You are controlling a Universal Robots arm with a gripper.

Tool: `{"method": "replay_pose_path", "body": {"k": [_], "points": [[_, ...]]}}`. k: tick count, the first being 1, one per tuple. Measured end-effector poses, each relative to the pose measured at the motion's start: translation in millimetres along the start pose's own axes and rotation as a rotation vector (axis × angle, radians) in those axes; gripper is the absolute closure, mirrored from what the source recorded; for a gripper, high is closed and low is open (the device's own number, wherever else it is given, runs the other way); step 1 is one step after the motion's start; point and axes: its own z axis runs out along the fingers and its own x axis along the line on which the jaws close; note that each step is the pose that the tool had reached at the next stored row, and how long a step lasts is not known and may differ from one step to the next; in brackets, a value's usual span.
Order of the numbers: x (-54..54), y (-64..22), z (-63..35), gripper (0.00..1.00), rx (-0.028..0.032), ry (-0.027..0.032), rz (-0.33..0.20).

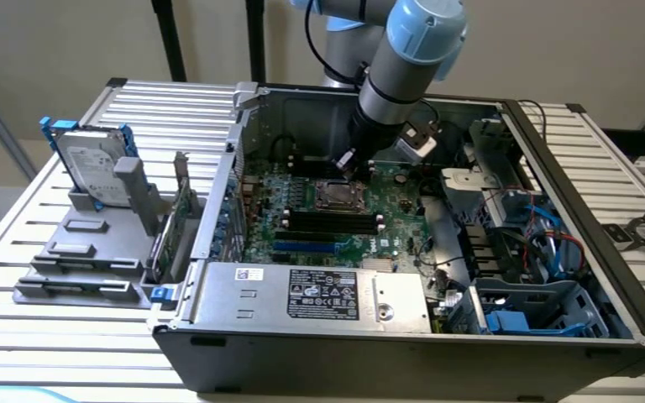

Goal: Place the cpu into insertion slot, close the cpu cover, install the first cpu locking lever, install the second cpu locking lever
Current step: 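Install the first cpu locking lever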

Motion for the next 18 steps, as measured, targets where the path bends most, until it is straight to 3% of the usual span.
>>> {"method": "replay_pose_path", "body": {"k": [3, 7, 13, 18], "points": [[-0.7, 0.6, -0.5, 0.89, -0.0008, -0.0010, 0.000], [-0.8, 0.7, -0.3, 0.89, -0.0007, 0.0022, -0.002], [-0.9, 1.0, 0.6, 0.89, -0.0007, 0.0274, -0.013], [-2.8, 1.9, 0.2, 0.89, -0.0006, 0.0301, -0.016]]}}
